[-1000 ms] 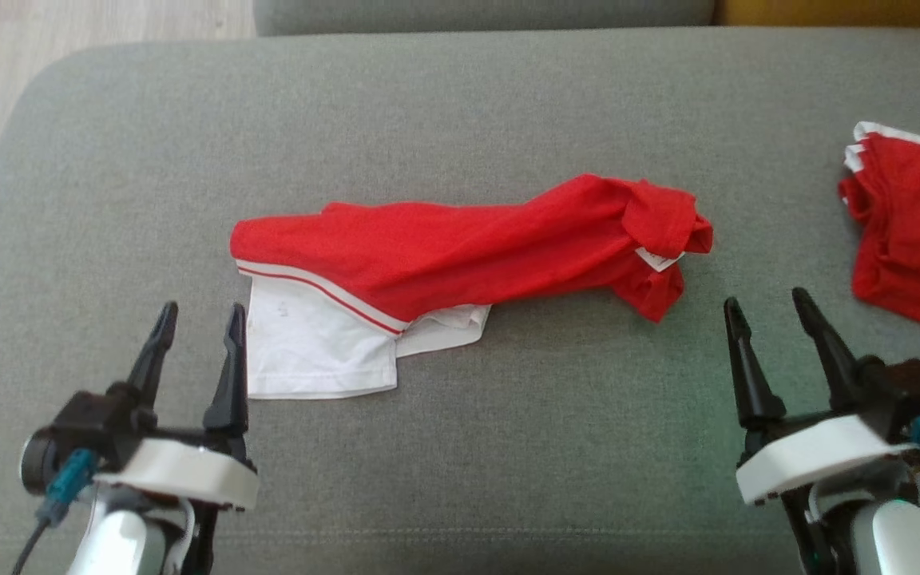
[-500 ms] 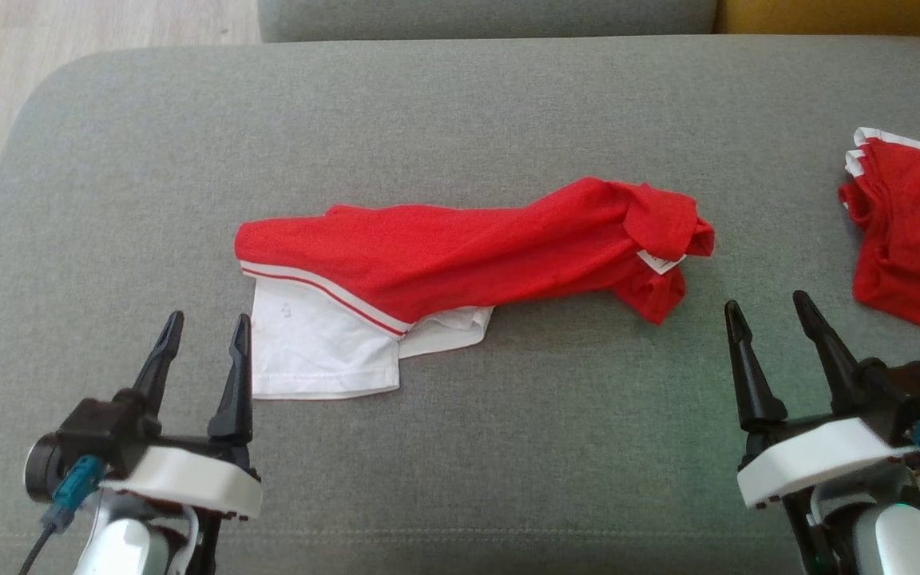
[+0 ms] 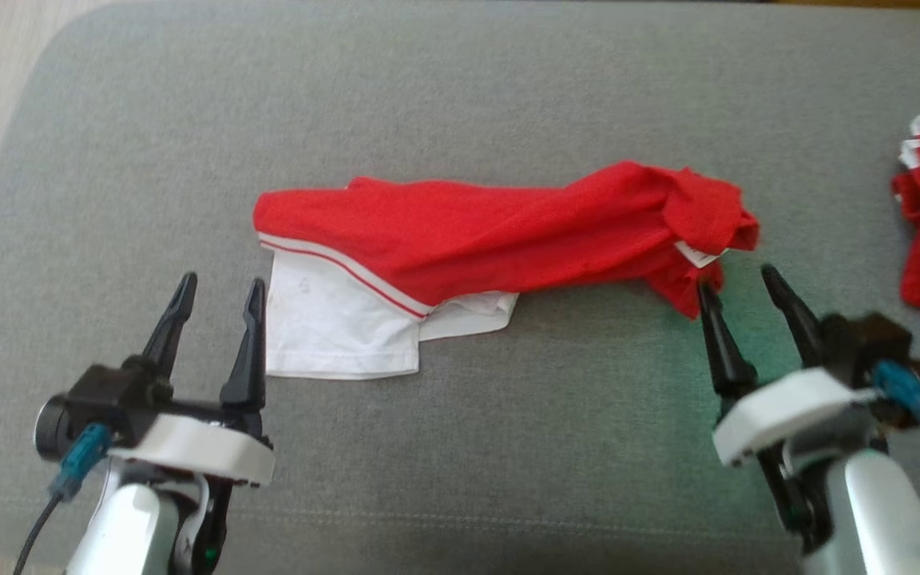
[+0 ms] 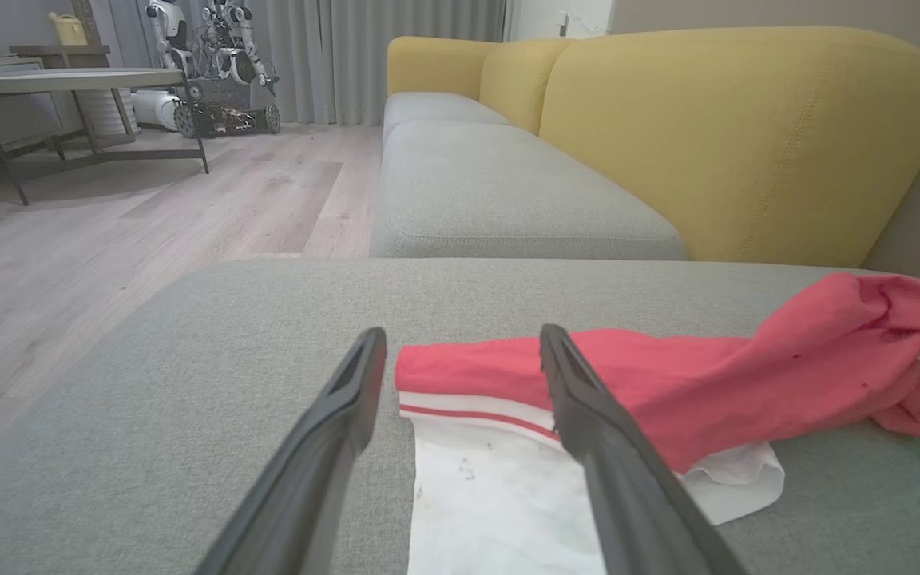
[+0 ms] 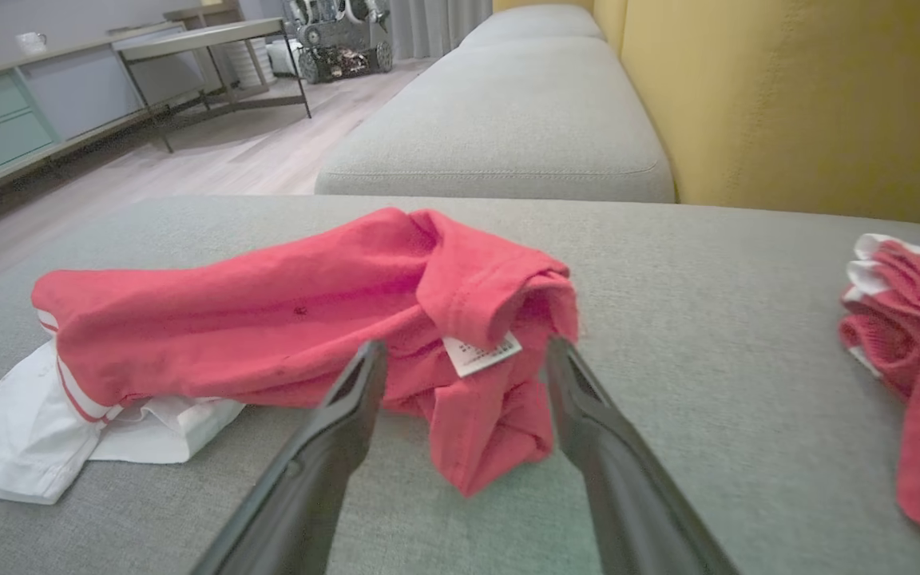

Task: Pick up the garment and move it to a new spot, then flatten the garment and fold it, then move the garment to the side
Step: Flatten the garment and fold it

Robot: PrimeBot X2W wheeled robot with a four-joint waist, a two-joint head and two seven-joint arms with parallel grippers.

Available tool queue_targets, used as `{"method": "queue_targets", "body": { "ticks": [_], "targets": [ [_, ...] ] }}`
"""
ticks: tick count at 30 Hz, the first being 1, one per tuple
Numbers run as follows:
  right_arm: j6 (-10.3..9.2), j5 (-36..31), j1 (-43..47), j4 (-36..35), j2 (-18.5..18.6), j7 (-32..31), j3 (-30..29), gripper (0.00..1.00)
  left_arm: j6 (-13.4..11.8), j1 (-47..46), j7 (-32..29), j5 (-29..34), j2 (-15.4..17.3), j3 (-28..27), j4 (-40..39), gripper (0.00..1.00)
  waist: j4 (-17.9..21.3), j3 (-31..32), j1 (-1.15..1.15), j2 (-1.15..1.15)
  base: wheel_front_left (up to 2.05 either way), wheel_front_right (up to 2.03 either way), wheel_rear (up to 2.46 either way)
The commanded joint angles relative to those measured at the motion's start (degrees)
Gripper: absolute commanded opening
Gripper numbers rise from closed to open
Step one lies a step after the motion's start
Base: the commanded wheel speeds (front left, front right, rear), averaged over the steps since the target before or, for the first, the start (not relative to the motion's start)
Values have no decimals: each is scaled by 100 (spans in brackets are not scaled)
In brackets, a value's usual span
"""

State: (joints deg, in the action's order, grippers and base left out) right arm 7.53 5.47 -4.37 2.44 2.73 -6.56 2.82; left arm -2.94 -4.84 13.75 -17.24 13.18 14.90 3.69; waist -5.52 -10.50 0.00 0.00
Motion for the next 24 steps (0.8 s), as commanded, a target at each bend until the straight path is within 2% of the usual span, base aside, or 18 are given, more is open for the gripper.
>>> {"method": "queue_targets", "body": {
  "ticks": [1, 9, 10, 11, 12, 18, 24],
  "targets": [
    [-4, -12, -253, -146, 48, -3, 150, 100, 33, -268, 55, 0, 74, -190, -179, 100, -70, -91, 0, 0, 0, 0, 0],
    [-4, 63, -925, 588, 91, 54, 160, 100, 121, -505, 99, 5, -2, -157, -75, 100, -179, -323, 0, 0, 0, 0, 0],
    [-4, 97, -983, 661, 94, 38, 191, 49, 129, -523, 103, 7, -5, -164, -64, 100, -179, -343, 0, 0, 0, 0, 0],
    [-4, 130, -1038, 712, 103, 38, 220, 22, 136, -536, 106, 8, -8, -171, -51, 100, -178, -355, 0, 0, 0, 0, 0],
    [-4, 150, -1094, 729, 121, 83, 245, 0, 141, -547, 109, 11, -10, -179, -41, 100, -175, -368, 0, 0, 0, 0, 0],
    [-4, 188, -1307, 447, 223, 207, 174, 0, 150, -570, 119, 34, -17, -242, -25, 100, -120, -433, 0, 0, 0, 0, 0],
    [-4, 208, -1571, -4, 347, -74, -35, 0, 176, -597, 123, 56, -46, -276, -33, 100, -48, -500, 0, 0, 0, 0, 0]
  ]
}}
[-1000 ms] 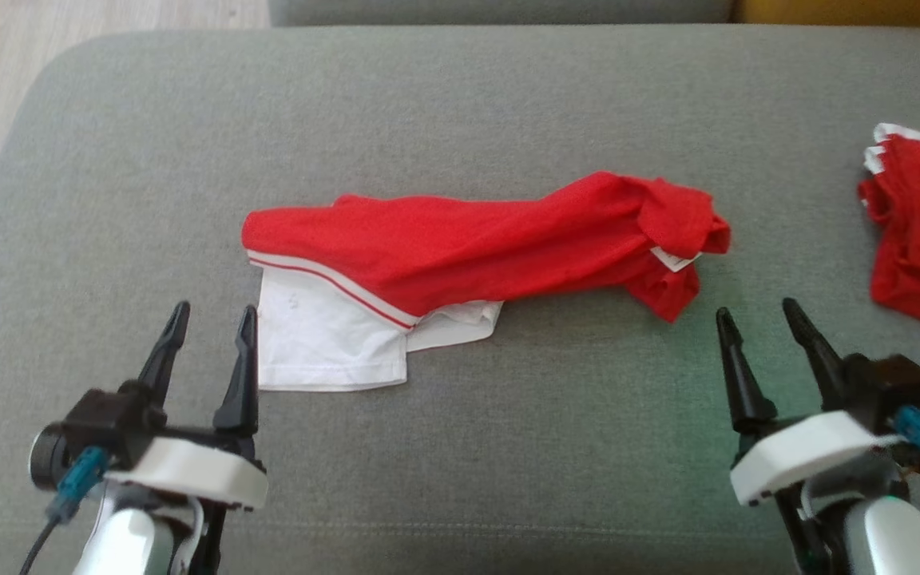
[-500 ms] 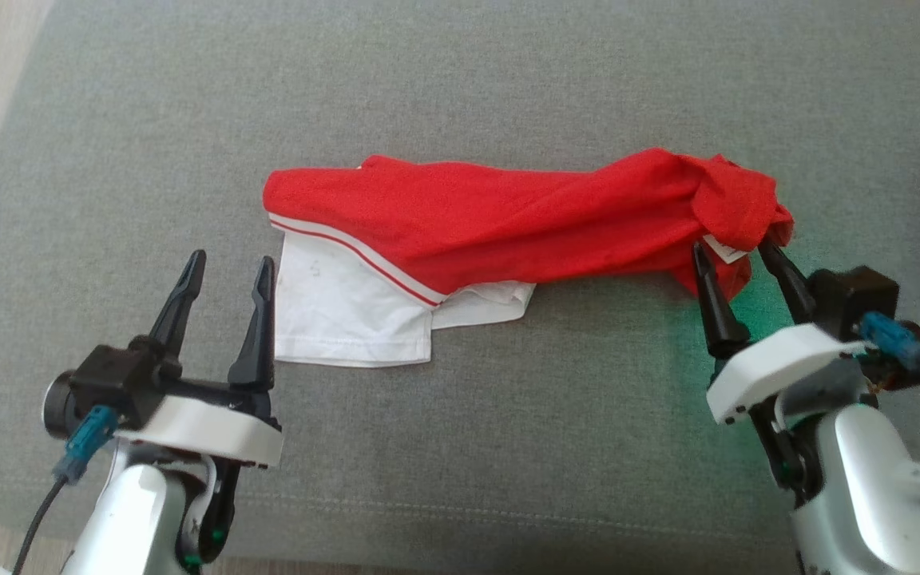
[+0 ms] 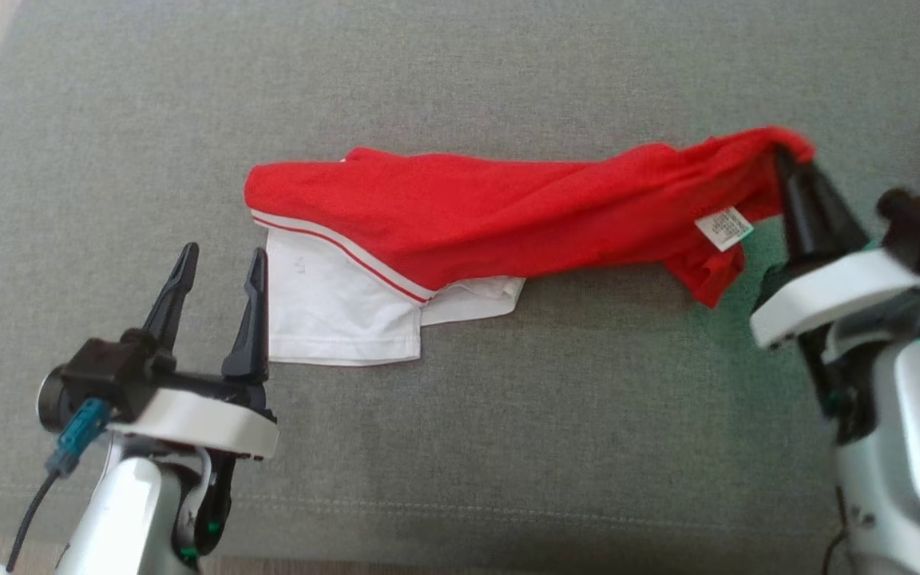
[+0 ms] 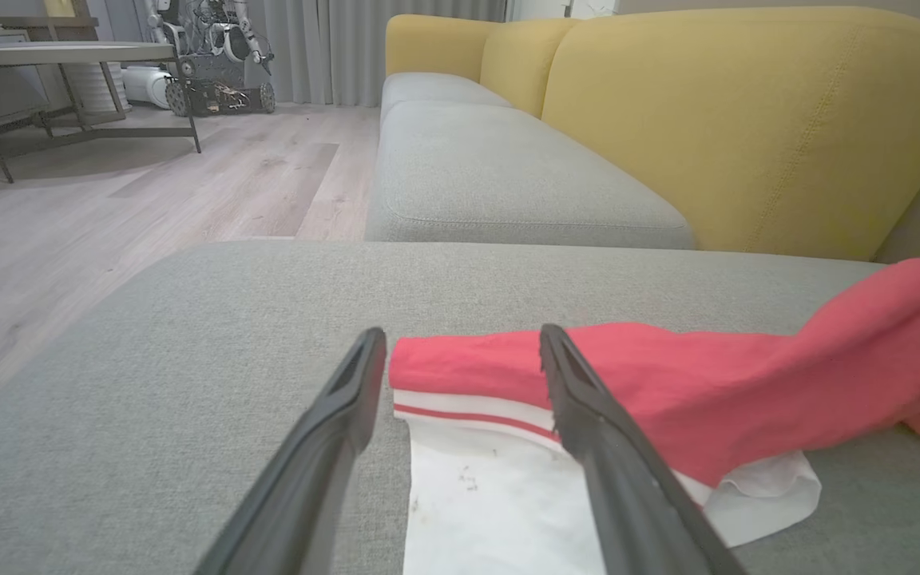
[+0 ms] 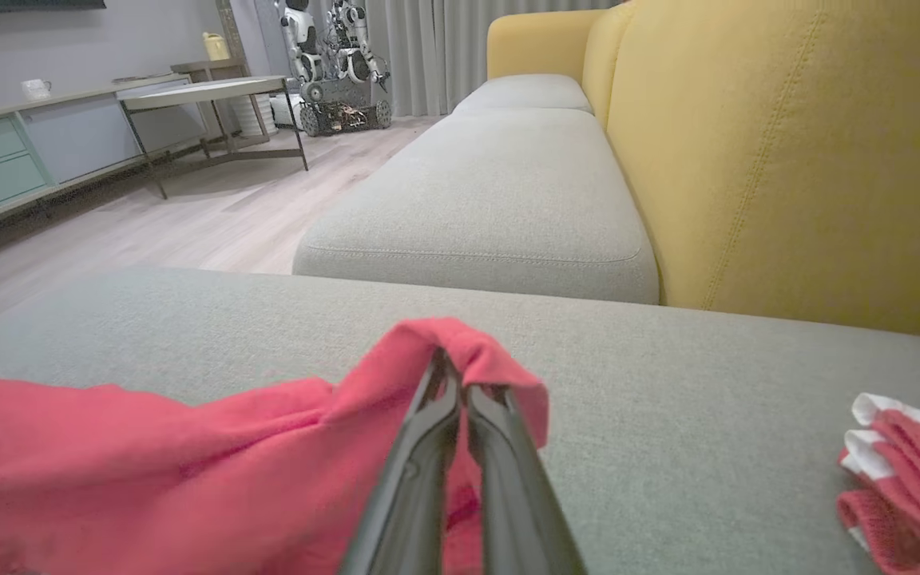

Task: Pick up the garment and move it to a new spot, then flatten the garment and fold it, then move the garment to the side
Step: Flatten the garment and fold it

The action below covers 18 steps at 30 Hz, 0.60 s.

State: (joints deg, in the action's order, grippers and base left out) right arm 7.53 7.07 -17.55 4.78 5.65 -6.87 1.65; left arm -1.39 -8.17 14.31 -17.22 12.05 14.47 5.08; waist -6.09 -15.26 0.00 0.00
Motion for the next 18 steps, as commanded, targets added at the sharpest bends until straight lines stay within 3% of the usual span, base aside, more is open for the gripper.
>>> {"method": "queue_targets", "body": {
  "ticks": [1, 7, 8, 9, 10, 18],
  "targets": [
    [-4, 80, -335, -257, 87, -92, 56, 0, 32, -283, 67, 59, 60, -236, -180, 100, 12, -51, 0, 0, 0, 0, 0],
    [-4, 466, -822, 334, 325, -386, -35, 3, 125, -429, 68, 106, -18, -210, -174, 100, -69, -219, 0, 0, 0, 0, 0],
    [-4, 522, -893, 452, 347, -358, -43, 36, 139, -453, 68, 113, -32, -211, -168, 100, -84, -251, 0, 0, 0, 0, 0],
    [-4, 545, -943, 579, 364, -331, -64, 91, 150, -470, 68, 121, -46, -216, -159, 100, -94, -272, 0, 0, 0, 0, 0],
    [-4, 563, -984, 679, 359, -277, -86, 100, 160, -481, 68, 129, -58, -224, -150, 100, -101, -293, 0, 0, 0, 0, 0],
    [-4, 402, -751, 763, 187, 261, -269, 100, 210, -419, 68, 202, -118, -344, -111, 100, -31, -275, 0, 0, 0, 0, 0]
  ]
}}
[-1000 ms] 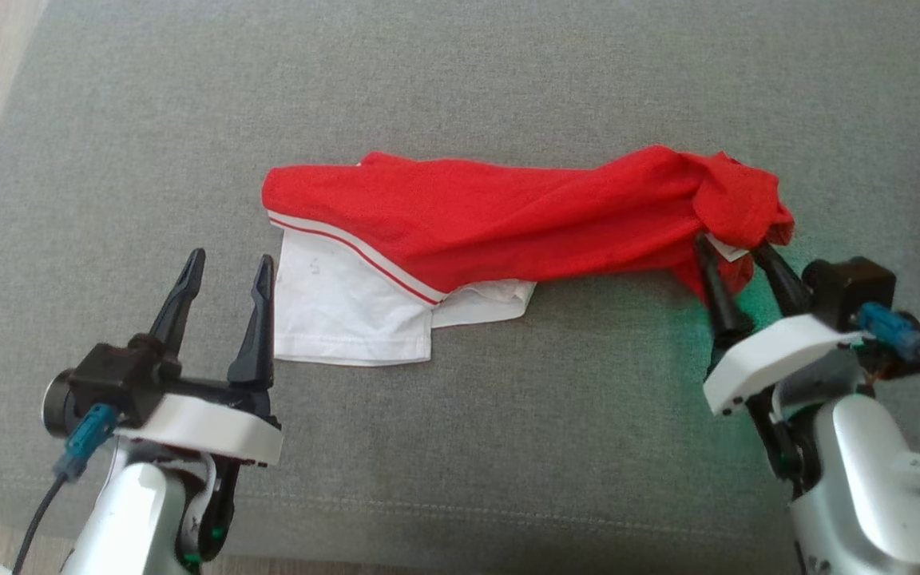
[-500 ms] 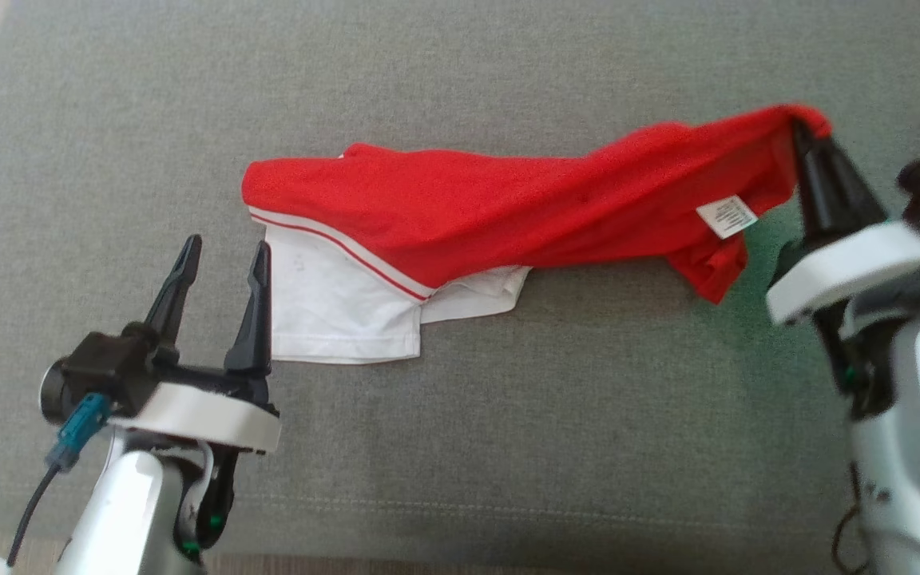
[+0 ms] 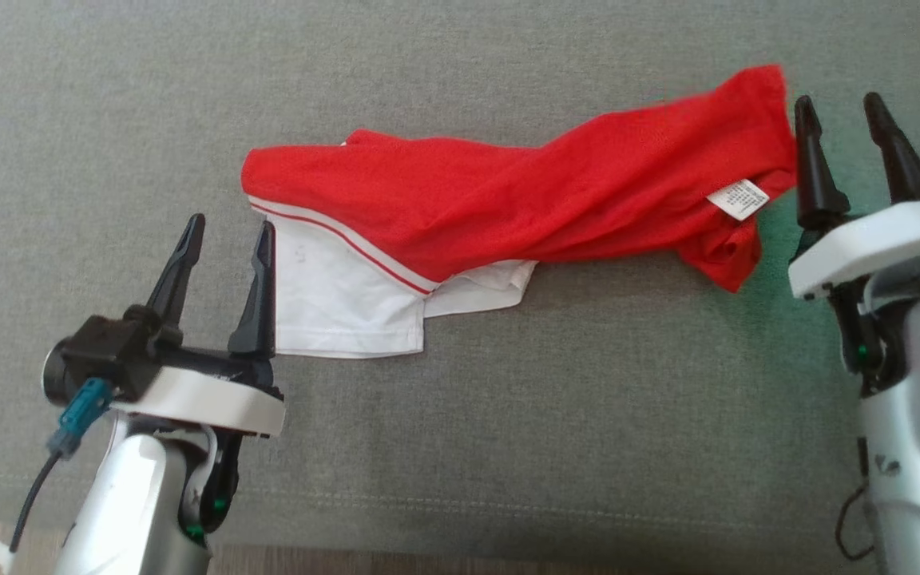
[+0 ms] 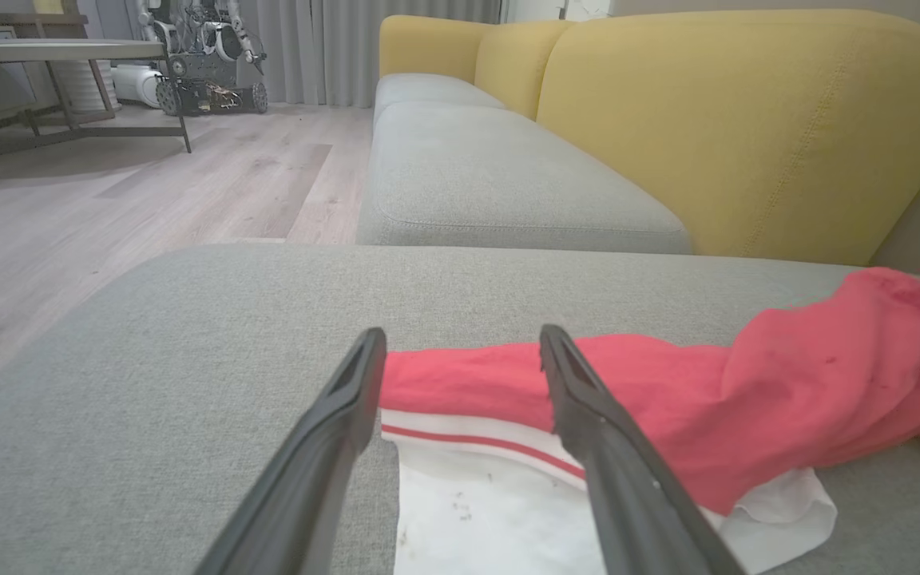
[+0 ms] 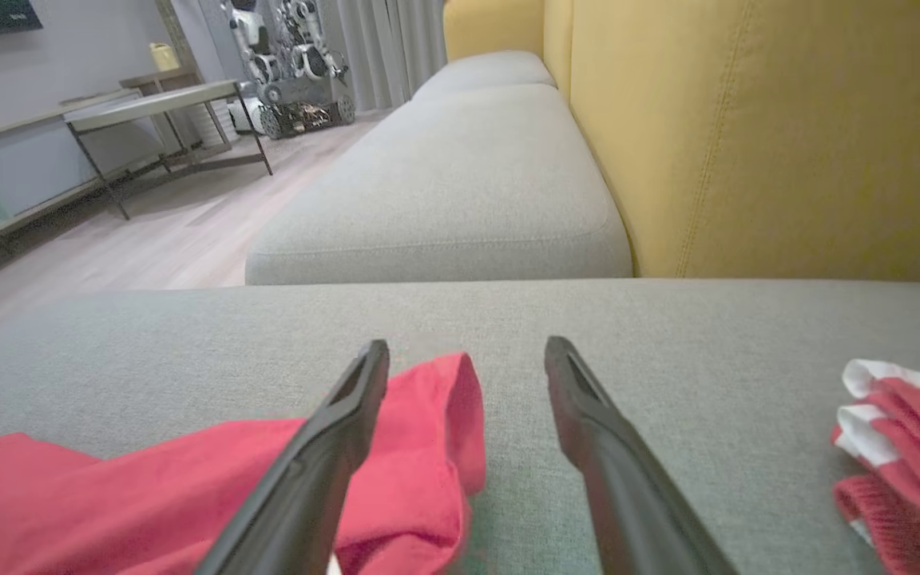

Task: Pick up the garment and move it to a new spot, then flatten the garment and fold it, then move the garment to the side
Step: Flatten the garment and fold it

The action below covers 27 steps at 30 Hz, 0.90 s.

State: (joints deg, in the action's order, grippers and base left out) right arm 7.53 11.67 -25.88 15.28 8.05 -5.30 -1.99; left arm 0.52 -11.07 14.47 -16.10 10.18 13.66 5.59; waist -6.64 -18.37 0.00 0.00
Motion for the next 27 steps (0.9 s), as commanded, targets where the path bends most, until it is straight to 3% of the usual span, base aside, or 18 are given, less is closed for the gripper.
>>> {"method": "queue_targets", "body": {
  "ticks": [1, 13, 27],
  "targets": [
    [-4, -108, 190, -395, -83, 165, 98, 100, 20, -109, 52, 100, 64, -277, -155, 100, 40, 60, 0, 0, 0, 0, 0],
    [-4, -614, 1762, -1883, -441, 136, 231, 100, -17, 216, 52, 156, 85, -482, -126, 100, 274, 475, 0, 0, 0, 0, 0],
    [-4, -545, 2660, -2361, -515, -113, 257, 100, -165, 664, -15, 175, 155, -469, -181, 100, 408, 952, 0, 0, 0, 0, 0]
  ]
}}
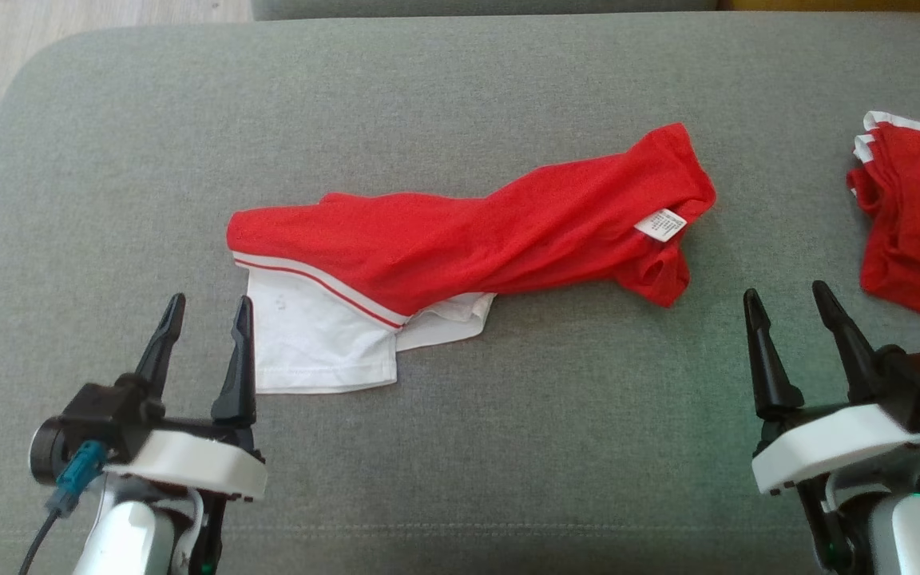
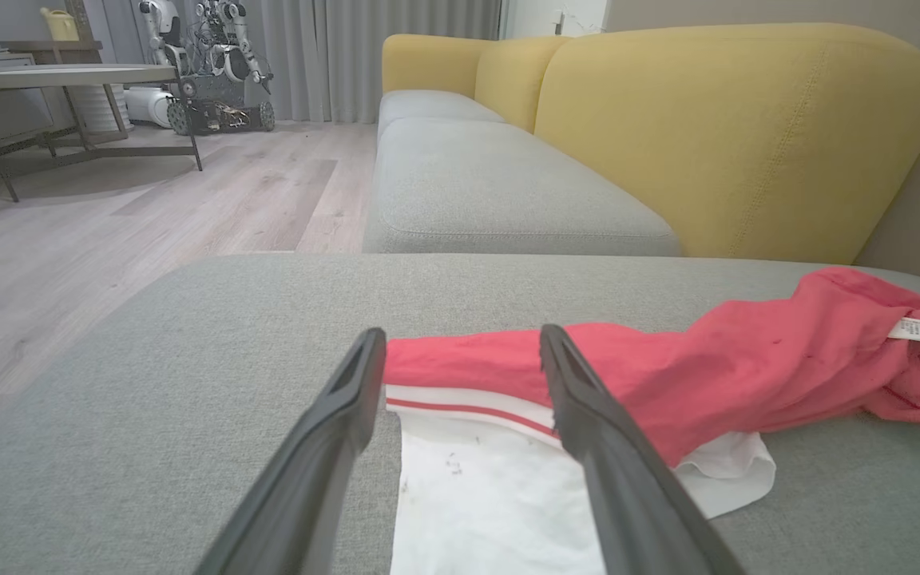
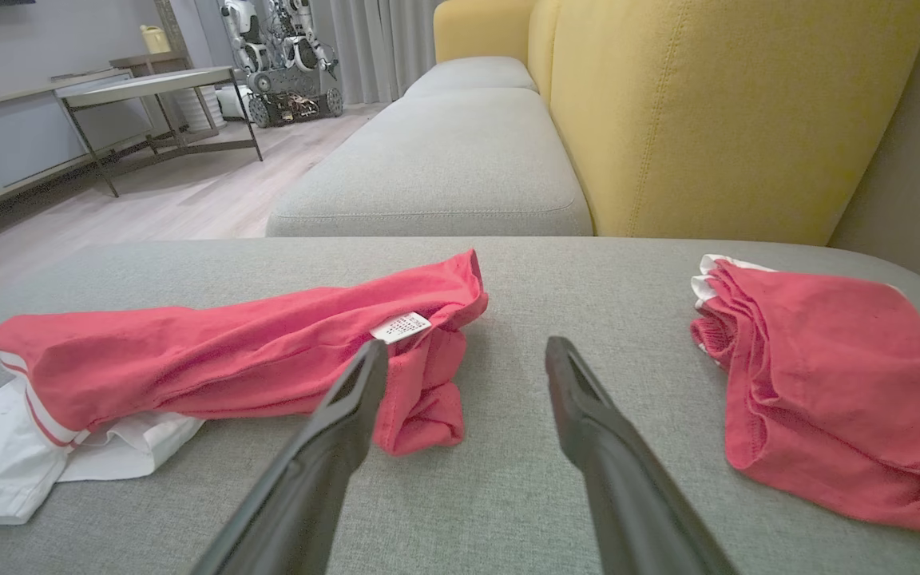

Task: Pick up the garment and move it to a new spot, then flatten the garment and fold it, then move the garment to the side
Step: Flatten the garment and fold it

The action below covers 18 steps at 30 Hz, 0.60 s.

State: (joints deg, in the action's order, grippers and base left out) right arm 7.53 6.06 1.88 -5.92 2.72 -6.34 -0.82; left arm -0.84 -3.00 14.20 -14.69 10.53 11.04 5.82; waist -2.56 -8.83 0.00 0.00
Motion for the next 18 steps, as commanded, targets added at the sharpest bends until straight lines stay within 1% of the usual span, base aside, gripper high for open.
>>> {"method": "queue_targets", "body": {
  "ticks": [1, 16, 18],
  "targets": [
    [-4, 29, -112, -244, 18, -15, 143, 100, -34, -138, 8, 35, 122, -199, -215, 100, 1, 4, 0, 0, 0, 0, 0],
    [-4, 97, -166, -184, 16, -21, 134, 100, -68, -152, -19, -6, 174, -130, -280, 100, -12, -22, 0, 0, 0, 0, 0],
    [-4, 104, -192, -187, 16, -21, 137, 100, -43, -162, -65, -33, 175, -100, -280, 100, -17, -41, 0, 0, 0, 0, 0]
  ]
}}
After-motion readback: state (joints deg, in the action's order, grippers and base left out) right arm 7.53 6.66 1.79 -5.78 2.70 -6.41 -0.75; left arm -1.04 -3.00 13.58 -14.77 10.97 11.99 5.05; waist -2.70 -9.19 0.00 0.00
